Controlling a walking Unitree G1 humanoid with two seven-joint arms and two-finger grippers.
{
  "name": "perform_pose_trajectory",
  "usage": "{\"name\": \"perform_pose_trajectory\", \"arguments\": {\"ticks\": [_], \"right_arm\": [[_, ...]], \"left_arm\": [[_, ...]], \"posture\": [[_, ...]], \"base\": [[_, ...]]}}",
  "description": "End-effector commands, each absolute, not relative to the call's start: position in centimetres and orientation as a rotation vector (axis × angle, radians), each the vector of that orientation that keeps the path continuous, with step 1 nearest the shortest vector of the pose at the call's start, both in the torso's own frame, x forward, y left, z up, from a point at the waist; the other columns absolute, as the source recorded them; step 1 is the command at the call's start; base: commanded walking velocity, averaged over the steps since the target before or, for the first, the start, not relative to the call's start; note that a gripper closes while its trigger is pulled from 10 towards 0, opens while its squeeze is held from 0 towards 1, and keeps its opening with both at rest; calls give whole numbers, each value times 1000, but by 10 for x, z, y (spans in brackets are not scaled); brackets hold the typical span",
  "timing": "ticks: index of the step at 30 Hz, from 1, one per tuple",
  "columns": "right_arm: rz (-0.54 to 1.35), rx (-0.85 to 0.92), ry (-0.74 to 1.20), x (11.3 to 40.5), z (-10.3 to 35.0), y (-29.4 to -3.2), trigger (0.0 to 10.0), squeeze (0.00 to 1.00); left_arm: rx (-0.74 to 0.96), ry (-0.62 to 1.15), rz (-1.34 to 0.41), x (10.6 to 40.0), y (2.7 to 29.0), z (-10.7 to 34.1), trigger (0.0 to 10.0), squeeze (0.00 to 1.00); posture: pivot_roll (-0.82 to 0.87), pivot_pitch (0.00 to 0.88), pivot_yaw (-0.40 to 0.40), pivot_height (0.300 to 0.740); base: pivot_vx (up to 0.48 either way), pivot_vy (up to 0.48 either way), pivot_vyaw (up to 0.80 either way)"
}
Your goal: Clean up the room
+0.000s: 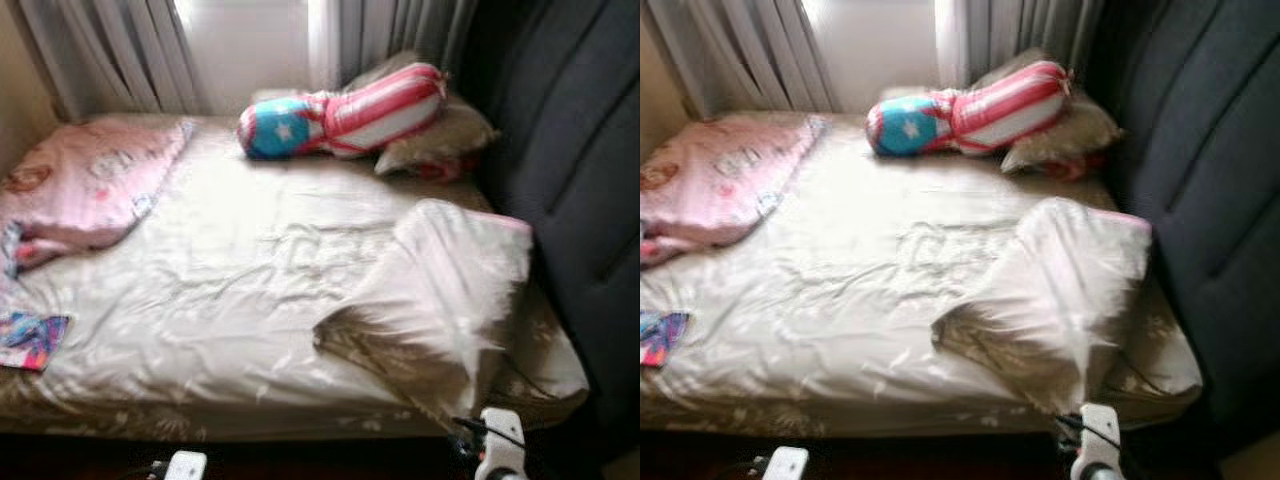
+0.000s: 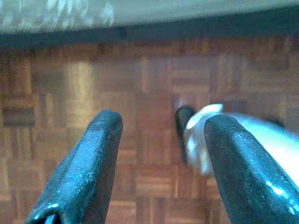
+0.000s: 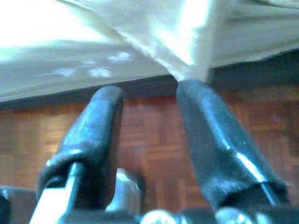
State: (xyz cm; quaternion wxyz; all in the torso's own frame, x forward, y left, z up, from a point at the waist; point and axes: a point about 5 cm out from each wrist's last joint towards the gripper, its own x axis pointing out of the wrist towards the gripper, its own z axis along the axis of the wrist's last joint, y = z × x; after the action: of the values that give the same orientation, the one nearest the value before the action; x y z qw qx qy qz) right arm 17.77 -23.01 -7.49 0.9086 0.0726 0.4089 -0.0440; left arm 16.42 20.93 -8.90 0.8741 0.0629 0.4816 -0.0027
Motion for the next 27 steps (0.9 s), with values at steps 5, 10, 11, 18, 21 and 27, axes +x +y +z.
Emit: {"name": "perform_pose_trajectory", "arguments": {"ticks": [5,10,11,18,21,27], "right_arm": [[-125,149,898,161,-81,-238,10000,0],[-124,148,896,162,-81,-238,10000,0],[-125,150,891,162,-80,-238,10000,0],[-133,165,828,169,-76,-238,10000,0],[-130,180,796,174,-73,-237,10000,1000],[-135,202,732,185,-67,-237,10000,1000]], "left_arm": [[124,977,-24,174,202,-86,10000,0],[119,975,-22,174,202,-86,10000,0],[119,971,-22,174,201,-86,10000,0],[123,956,-24,179,201,-84,10000,0],[128,947,-27,182,201,-82,10000,0],[122,914,-28,190,199,-78,10000,0]], "posture": [[-68,0,-14,722],[-72,0,-15,722],[-72,0,-15,722],[-81,0,-10,722],[-79,0,-9,722],[-77,0,-11,722]], "base": [[376,0,0],[324,0,0],[0,0,0],[0,0,0],[0,0,0],[0,0,0]]}}
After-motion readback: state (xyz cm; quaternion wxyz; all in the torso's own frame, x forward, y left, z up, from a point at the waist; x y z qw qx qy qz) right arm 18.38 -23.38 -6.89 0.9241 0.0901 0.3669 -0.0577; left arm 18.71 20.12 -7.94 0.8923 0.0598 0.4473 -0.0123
